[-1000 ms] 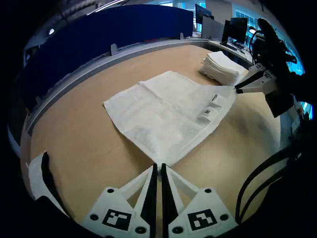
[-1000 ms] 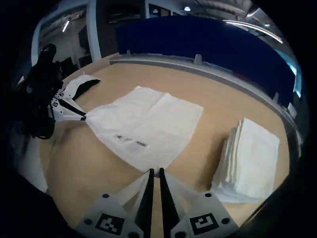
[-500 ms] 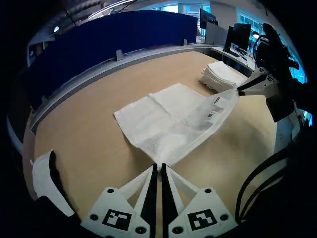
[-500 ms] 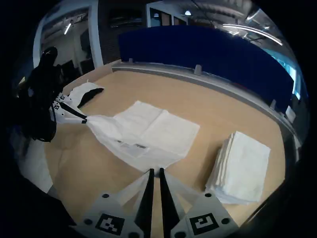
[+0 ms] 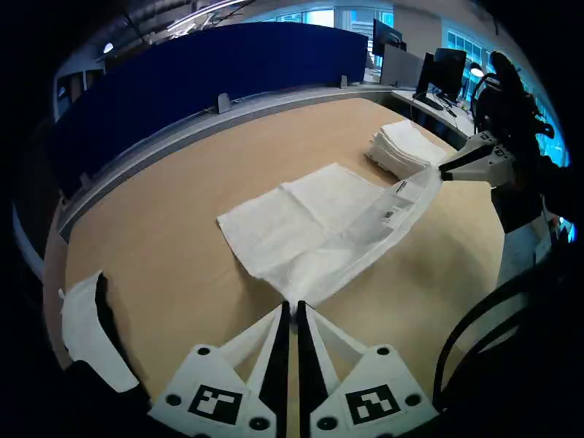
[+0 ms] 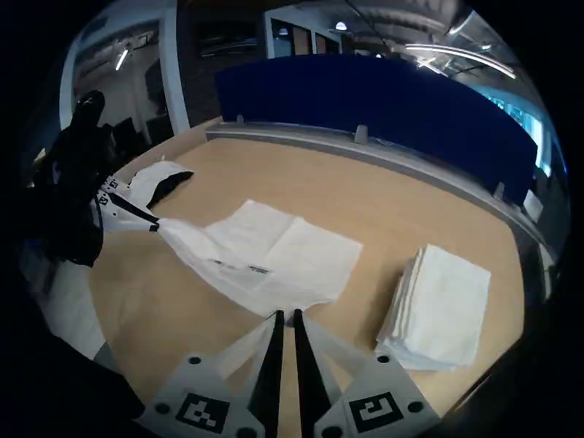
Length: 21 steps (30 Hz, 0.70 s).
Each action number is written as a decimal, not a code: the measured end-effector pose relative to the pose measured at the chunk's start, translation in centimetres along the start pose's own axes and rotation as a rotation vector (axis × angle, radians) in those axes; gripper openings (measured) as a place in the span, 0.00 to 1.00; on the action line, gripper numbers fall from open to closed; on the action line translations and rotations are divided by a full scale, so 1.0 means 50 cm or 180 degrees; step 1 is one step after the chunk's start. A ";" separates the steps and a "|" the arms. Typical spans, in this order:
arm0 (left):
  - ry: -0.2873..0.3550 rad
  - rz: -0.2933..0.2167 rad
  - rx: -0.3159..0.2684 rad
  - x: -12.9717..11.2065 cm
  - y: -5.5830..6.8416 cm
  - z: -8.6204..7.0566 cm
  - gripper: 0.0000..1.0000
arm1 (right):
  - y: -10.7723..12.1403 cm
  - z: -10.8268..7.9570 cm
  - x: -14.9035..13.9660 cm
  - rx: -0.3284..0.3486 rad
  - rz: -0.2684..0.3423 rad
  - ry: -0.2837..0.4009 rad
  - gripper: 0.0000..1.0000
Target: Fold towel
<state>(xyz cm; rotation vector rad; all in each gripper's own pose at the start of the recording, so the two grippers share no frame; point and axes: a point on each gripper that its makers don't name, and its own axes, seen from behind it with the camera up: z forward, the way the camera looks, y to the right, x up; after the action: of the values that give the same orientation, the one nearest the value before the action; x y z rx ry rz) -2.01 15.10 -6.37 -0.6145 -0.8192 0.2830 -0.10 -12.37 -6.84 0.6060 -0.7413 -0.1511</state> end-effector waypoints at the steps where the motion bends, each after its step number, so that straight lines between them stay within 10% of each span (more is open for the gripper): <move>1: -0.0003 -0.0013 0.0003 0.000 0.000 -0.002 0.07 | -0.001 -0.002 0.001 0.0002 0.0002 0.0001 0.10; 21: 0.0016 -0.0105 0.0011 0.014 0.002 -0.031 0.07 | -0.005 -0.023 0.016 0.0001 0.0003 0.0035 0.10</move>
<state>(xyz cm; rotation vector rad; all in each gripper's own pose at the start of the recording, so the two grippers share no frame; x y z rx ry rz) -0.40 14.87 -6.82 -0.5975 -0.8232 0.2527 1.30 -12.30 -7.18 0.6063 -0.7308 -0.1467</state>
